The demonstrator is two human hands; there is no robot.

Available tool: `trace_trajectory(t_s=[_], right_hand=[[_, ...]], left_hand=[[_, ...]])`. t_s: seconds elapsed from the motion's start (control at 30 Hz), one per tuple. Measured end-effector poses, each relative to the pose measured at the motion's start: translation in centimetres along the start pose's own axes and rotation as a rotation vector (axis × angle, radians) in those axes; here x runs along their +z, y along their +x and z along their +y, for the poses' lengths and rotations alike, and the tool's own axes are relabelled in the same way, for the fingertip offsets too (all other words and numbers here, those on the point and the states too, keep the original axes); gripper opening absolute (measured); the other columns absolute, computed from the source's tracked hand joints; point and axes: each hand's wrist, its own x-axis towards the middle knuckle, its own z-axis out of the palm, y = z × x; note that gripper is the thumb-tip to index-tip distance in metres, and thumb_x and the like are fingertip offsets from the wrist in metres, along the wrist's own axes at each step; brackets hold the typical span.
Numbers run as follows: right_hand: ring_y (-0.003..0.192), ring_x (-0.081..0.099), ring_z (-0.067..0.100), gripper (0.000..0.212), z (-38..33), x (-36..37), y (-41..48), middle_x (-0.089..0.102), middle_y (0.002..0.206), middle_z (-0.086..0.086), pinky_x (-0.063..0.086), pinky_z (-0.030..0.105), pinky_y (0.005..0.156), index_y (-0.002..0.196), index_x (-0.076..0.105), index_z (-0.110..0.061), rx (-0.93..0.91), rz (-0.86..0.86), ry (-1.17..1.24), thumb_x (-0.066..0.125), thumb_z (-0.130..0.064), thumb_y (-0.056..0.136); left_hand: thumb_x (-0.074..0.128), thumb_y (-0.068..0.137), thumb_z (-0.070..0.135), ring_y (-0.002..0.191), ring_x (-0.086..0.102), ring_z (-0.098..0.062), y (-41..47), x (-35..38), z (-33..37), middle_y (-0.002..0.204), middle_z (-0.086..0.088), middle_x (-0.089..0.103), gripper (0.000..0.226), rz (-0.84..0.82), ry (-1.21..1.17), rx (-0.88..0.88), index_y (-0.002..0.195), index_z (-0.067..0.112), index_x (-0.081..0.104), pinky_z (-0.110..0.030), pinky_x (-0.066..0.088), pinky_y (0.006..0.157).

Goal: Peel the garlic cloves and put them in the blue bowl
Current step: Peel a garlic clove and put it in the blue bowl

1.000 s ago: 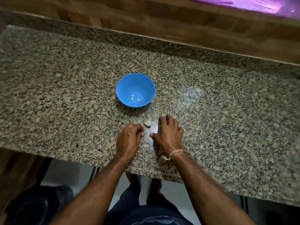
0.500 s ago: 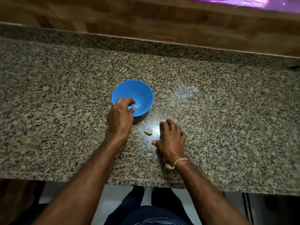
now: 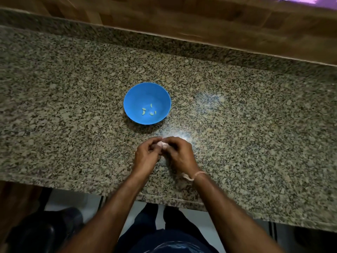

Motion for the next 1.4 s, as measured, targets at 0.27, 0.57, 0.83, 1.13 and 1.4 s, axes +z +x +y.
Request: trace_trajectory(t_s=[0.27,0.57,0.83,1.13,1.4], right_hand=[[0.108,0.072,0.03,0.025,-1.9,-4.4,-3.2,0.077,0.112,0.01,0.06,0.041,0.095,0.116,0.073,-0.005,0.071,-0.045,0.52,0.076,-0.005,0.092],[0.104,0.074,0.028,0.015,-2.4,-7.1,-4.5,0.078,0.106,0.009,0.06,0.046,0.093,0.105,0.077,-0.006,-0.029,0.034,0.496,0.079,-0.009,0.09],[0.109,0.073,0.029,0.018,-1.8,-7.7,-5.0,0.076,0.112,0.013,0.059,0.046,0.097,0.11,0.073,0.002,-0.039,0.043,0.548,0.073,-0.001,0.092],[0.111,0.071,0.035,0.021,-1.6,-8.3,-5.1,0.074,0.115,0.016,0.057,0.057,0.098,0.112,0.074,-0.002,-0.089,0.033,0.526,0.076,-0.007,0.092],[0.1,0.072,0.018,0.015,-2.1,-8.5,-5.7,0.072,0.106,-0.001,0.063,0.042,0.084,0.104,0.078,-0.012,-0.168,0.154,0.252,0.08,-0.015,0.09]], left_hand=[[0.061,0.1,0.004,0.092,0.076,-0.018,-2.7,1.6,2.6,0.099,-0.007,0.079,0.014,-0.127,-0.571,-0.15,0.111,0.001,0.069,-0.03,0.062,0.083],[0.071,0.085,0.017,0.094,0.074,-0.016,-5.0,3.3,3.5,0.105,-0.01,0.076,0.034,-0.226,-0.728,-0.153,0.117,0.004,0.069,-0.028,0.062,0.083],[0.07,0.085,0.016,0.087,0.074,-0.014,-6.0,4.1,4.4,0.096,-0.007,0.076,0.027,-0.231,-0.789,-0.168,0.11,0.008,0.066,-0.025,0.062,0.077],[0.061,0.095,0.016,0.086,0.071,-0.01,-6.4,4.8,4.8,0.1,-0.004,0.076,0.02,-0.225,-0.756,-0.149,0.113,0.012,0.069,-0.022,0.061,0.075],[0.071,0.085,0.021,0.089,0.07,-0.013,-6.5,5.1,4.8,0.103,-0.007,0.077,0.028,-0.204,-0.683,-0.096,0.112,0.012,0.071,-0.025,0.06,0.08]])
